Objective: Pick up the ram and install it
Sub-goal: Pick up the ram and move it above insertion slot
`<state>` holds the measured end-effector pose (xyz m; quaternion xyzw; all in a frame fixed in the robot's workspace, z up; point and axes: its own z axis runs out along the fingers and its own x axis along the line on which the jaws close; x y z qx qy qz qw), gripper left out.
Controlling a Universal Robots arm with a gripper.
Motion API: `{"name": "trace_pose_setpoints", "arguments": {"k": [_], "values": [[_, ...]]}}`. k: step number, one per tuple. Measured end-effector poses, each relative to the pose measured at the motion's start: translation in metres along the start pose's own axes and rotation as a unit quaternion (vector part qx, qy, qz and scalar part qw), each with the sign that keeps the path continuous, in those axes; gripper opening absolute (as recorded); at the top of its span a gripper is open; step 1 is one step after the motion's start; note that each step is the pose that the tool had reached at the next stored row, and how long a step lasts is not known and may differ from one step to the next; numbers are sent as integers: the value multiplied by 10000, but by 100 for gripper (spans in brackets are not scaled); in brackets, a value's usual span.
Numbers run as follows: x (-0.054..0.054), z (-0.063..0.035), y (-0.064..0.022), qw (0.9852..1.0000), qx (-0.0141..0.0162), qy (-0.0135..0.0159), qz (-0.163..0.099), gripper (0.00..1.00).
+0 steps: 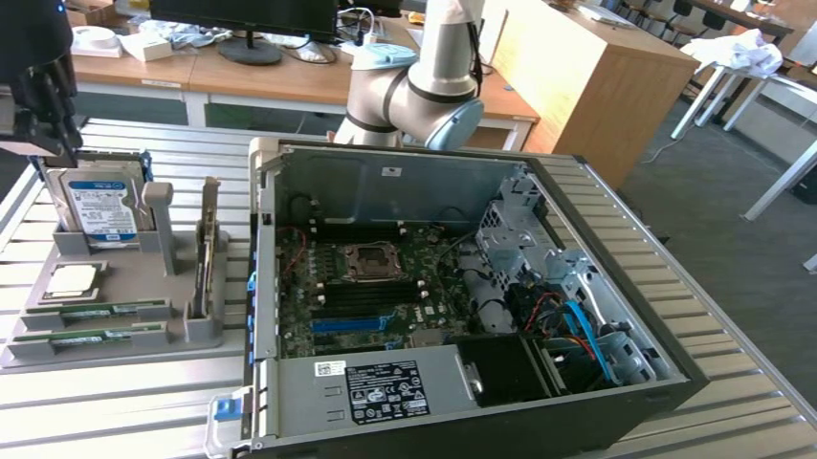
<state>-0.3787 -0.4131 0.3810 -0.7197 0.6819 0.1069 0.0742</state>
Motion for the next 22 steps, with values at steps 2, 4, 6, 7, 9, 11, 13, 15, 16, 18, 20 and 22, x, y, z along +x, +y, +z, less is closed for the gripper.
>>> {"name": "trace_pose_setpoints", "arguments": {"k": [2, 4, 6, 7, 9, 11, 13, 15, 16, 18, 20, 22], "values": [[1, 0, -1, 10000, -26, 96, 10, 31], [1, 0, 0, 9998, -52, 194, 21, 31], [1, -1, 0, 9995, -82, 299, 33, 31], [1, -1, 0, 9993, -95, 346, 38, 31], [1, 0, 0, 9989, -124, 452, 50, 31], [1, 0, 0, 9984, -150, 550, 61, 31], [1, -1, -1, 9977, -173, 645, 71, 31], [1, -1, 0, 9972, -189, 722, 79, 31], [2, 0, -1, 9971, -191, 734, 79, 31], [2, 0, -1, 9971, -191, 735, 79, 31], [1, 0, 0, 9971, -191, 735, 80, 31], [1, 0, 0, 9971, -191, 735, 80, 31]]}}
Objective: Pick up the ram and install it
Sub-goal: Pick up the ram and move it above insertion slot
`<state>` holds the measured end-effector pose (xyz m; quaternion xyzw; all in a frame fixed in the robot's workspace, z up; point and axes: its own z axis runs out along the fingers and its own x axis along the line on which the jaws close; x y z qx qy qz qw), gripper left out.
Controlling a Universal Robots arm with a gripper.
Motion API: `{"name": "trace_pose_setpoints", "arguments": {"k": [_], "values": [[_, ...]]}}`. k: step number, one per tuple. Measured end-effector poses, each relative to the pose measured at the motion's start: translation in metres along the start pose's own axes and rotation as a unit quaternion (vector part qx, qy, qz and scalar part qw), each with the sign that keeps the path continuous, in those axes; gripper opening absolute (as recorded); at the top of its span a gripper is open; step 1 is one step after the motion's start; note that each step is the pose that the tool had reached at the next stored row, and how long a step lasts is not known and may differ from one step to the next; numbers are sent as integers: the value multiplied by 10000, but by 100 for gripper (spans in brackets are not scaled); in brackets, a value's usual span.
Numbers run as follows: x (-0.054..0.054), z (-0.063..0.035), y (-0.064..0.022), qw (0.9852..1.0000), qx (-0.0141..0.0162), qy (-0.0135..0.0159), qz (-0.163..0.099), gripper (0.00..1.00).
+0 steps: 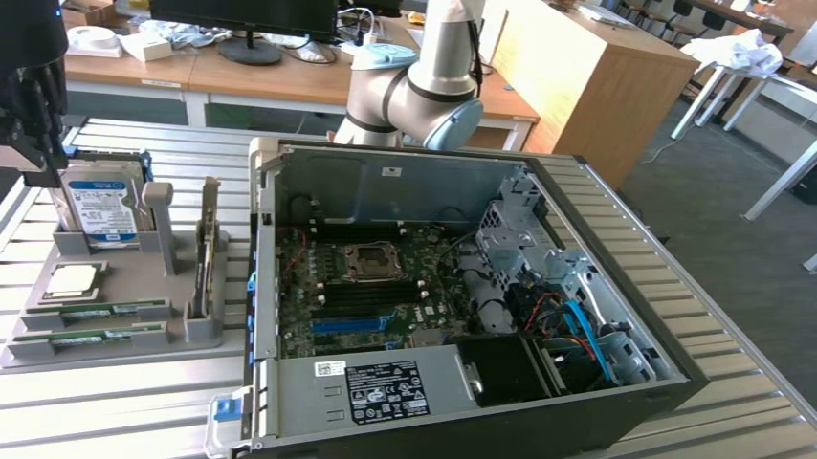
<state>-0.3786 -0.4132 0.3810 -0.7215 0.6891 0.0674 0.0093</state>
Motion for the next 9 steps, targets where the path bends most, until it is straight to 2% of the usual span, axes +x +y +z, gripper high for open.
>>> {"name": "trace_pose_setpoints", "arguments": {"k": [9], "values": [[25, -3, 2, 10000, 0, 0, -1, 31]]}}
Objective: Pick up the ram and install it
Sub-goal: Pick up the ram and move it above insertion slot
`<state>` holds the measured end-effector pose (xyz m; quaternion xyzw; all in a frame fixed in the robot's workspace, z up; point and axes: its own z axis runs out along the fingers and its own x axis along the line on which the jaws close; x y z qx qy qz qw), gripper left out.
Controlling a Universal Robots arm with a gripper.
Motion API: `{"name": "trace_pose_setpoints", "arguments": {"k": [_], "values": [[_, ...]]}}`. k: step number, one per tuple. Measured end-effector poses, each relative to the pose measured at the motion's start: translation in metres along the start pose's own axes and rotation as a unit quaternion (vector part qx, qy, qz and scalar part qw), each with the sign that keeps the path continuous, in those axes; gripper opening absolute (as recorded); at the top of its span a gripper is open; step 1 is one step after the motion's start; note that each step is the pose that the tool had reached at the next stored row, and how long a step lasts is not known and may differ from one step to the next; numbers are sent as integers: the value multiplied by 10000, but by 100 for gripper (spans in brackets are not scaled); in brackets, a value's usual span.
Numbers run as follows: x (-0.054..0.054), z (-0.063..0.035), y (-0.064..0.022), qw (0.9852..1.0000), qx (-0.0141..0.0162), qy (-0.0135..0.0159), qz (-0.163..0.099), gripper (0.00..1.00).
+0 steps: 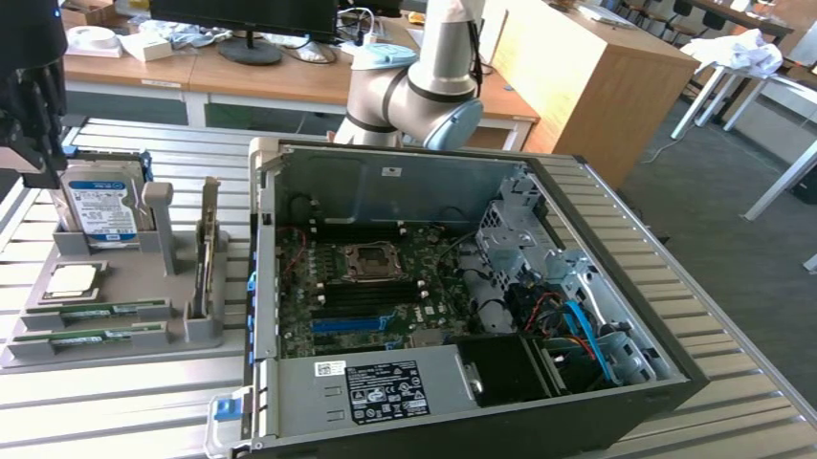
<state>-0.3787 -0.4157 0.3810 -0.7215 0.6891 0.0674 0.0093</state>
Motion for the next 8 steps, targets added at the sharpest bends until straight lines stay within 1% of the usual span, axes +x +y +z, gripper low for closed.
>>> {"name": "trace_pose_setpoints", "arguments": {"k": [8], "values": [[119, -12, 10, 10000, 0, 0, 0, 31]]}}
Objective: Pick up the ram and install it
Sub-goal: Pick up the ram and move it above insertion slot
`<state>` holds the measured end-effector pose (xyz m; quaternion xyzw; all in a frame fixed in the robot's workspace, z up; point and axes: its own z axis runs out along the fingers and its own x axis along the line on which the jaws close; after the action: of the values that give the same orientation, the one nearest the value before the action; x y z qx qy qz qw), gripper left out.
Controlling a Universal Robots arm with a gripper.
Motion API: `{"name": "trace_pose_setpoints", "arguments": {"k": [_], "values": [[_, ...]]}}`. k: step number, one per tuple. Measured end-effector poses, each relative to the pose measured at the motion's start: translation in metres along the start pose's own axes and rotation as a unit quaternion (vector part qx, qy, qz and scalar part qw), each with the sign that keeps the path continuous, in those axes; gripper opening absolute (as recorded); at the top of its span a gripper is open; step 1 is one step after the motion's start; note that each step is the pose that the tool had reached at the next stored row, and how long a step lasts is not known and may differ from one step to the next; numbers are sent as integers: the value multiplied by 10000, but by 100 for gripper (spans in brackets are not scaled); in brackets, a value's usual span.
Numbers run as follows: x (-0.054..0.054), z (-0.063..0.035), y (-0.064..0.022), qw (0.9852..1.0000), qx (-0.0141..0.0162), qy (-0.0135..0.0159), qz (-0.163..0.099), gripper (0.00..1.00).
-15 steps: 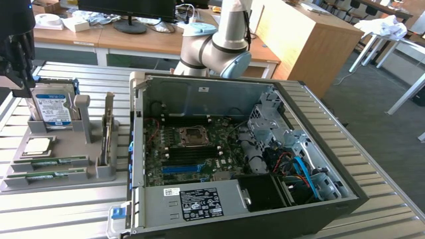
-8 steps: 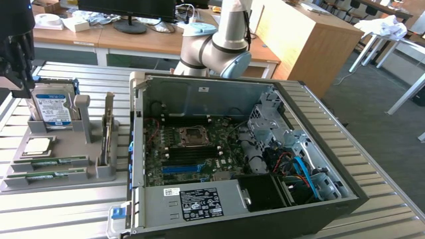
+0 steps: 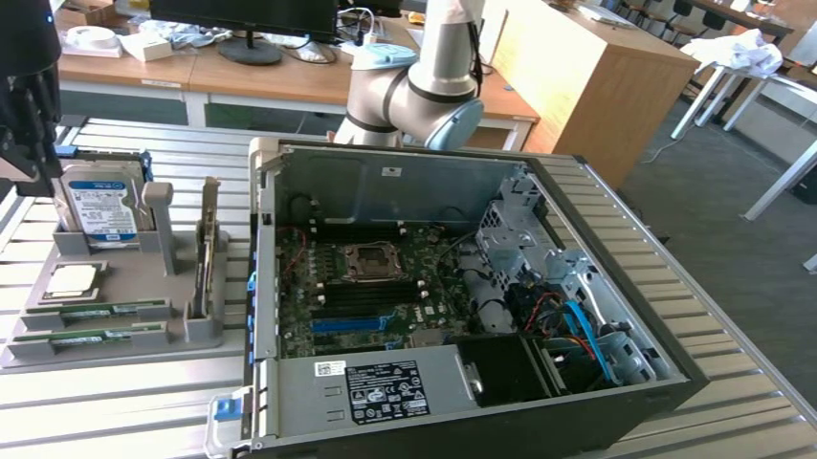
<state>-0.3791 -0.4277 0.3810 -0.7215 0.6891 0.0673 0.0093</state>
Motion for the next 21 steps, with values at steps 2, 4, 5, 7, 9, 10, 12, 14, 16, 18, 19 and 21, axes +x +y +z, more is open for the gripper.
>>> {"name": "trace_pose_setpoints", "arguments": {"k": [2, 4, 5, 7, 9, 10, 12, 14, 16, 18, 19, 21], "values": [[21, -2, 2, 10000, 0, 0, 0, 31], [45, -5, 5, 10000, 0, 0, 0, 31], [59, -6, 6, 10000, 0, 0, 0, 31], [88, -9, 8, 10000, 0, -1, 0, 31], [114, -12, 11, 10000, 0, 0, 0, 31], [128, -13, 12, 10000, 0, 0, 0, 31], [152, -16, 15, 10000, 0, 0, 0, 31], [154, -16, 15, 10000, 0, 0, 0, 31], [154, -16, 15, 10000, 0, 0, 0, 31], [155, -16, 15, 10000, 0, 0, 0, 31], [155, -14, 15, 10000, 0, 0, 0, 31], [157, 0, 14, 10000, 0, 0, 0, 31]]}}
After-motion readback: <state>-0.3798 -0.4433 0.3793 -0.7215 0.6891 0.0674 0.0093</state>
